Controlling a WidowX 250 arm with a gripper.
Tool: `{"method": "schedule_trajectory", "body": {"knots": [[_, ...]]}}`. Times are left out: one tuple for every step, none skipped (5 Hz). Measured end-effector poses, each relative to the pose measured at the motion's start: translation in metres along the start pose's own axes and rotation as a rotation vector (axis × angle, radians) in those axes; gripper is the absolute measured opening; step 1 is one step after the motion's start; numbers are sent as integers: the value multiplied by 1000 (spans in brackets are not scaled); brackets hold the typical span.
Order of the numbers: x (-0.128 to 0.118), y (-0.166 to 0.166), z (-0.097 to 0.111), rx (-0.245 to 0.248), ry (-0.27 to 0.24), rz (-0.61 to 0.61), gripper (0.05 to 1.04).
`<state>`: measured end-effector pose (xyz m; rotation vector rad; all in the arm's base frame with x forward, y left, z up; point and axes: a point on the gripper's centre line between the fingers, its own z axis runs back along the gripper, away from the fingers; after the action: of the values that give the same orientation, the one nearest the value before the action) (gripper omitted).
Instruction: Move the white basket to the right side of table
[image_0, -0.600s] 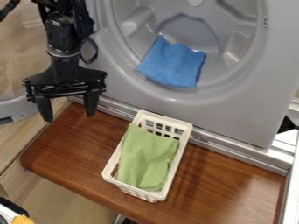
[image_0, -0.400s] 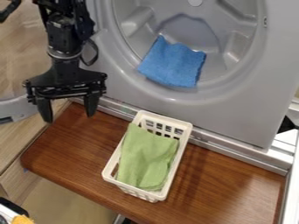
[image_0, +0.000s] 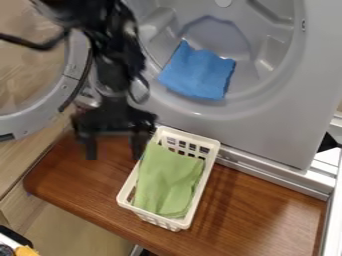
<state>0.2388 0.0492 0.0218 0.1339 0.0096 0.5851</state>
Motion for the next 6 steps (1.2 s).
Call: {"method": "schedule_trajectory", "body": {"knots": [[-5,-10,-26,-1,24,-80,1001],[-5,-13,-50,9,42,-119,1001],[2,-20,-75,17,74,-129,1001],[3,-19,-85,4,13,-139,943],[-9,-20,-81,-64,-35,-130,685],[-13,-22,-73,-73,-57,-148,398]]}}
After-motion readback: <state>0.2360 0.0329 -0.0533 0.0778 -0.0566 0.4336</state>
